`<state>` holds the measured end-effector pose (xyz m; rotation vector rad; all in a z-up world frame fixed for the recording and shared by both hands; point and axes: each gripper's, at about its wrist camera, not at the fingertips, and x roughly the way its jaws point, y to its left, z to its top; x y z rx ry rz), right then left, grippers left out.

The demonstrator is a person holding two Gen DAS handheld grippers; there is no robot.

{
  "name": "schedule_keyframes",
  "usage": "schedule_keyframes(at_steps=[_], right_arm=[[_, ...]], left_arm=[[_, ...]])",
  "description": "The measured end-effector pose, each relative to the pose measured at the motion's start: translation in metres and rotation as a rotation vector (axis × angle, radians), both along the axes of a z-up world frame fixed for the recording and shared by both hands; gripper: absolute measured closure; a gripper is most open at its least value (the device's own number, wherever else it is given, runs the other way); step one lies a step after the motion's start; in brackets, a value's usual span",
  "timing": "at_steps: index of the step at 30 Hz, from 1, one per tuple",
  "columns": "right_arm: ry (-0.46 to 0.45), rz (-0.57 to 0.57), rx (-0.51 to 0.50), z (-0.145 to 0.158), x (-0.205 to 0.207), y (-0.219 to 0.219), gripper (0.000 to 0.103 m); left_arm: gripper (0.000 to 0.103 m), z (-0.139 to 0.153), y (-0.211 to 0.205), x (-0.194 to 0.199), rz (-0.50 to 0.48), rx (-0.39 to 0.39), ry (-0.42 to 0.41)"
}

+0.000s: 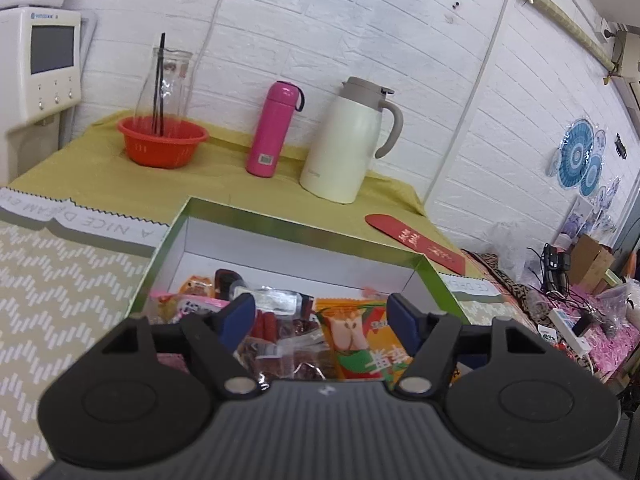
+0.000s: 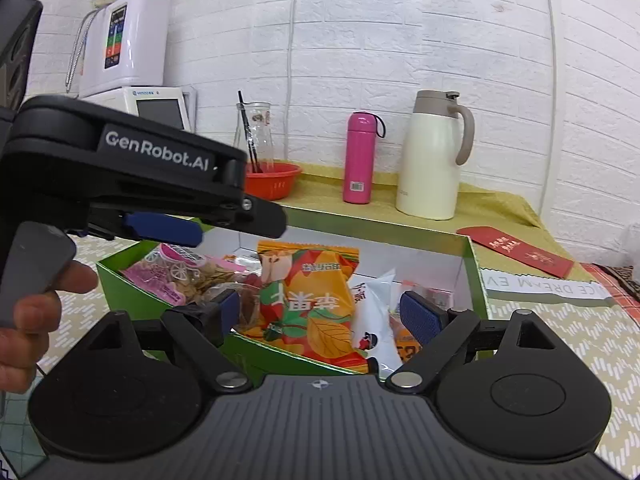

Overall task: Organize snacks
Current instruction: 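Carry the chip bag into the green box and open the right gripper, then move the left gripper to the yellow round candy toy and grasp it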

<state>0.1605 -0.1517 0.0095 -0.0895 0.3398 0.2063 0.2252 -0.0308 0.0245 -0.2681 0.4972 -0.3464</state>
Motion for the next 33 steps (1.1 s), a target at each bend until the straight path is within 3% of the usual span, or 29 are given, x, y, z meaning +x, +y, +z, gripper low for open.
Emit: schedule_keyframes(at_steps=[12,24,33], right_arm=[[-0.024,0.008,0.025,0.012,-0.027,-0.002,0.0],[-0.011,0.038,0.054,0.011,-0.077,0.005,0.0],[0.159,0.085,0.07,-0.022,-0.079,0.021,0.0]], left_arm=[[0.033,0.015,-0.002,-0.03,-0.008,0.038,-0.037],[0.033,0.014,0.013,-0.083,-0.022,0.038,-0.007],[0.033,-0.024,0.036,-0.099,-0.095,-0.012,0.099]])
